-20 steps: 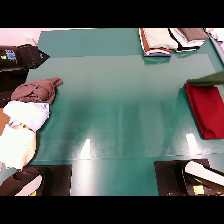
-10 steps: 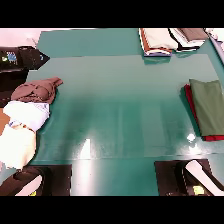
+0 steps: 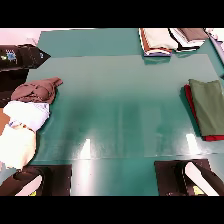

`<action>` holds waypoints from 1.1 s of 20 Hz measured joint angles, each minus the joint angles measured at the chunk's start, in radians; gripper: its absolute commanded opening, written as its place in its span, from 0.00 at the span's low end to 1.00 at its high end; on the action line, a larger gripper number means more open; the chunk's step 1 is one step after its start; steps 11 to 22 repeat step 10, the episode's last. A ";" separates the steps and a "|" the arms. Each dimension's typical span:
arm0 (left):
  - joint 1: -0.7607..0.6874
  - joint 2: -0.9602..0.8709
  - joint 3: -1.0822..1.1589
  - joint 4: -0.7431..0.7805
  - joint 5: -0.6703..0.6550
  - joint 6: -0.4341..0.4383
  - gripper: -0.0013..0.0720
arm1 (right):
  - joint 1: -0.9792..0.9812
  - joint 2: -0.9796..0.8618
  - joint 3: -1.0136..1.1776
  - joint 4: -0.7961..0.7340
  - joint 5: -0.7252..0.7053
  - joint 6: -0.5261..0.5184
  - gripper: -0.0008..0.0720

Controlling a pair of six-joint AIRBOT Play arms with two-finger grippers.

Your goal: Fold the shirts.

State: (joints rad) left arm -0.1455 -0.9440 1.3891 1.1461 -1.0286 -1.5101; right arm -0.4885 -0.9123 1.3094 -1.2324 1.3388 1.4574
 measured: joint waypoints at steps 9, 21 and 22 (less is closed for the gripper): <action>0.000 0.000 0.000 -0.003 0.029 0.000 0.06 | 0.480 0.002 0.052 0.022 -0.064 0.000 0.04; 0.000 0.000 0.000 -0.003 0.036 0.000 0.06 | 0.497 0.002 0.053 0.024 -0.065 0.000 0.04; 0.000 0.000 0.000 -0.003 0.036 0.000 0.06 | 0.497 0.002 0.053 0.024 -0.065 0.000 0.04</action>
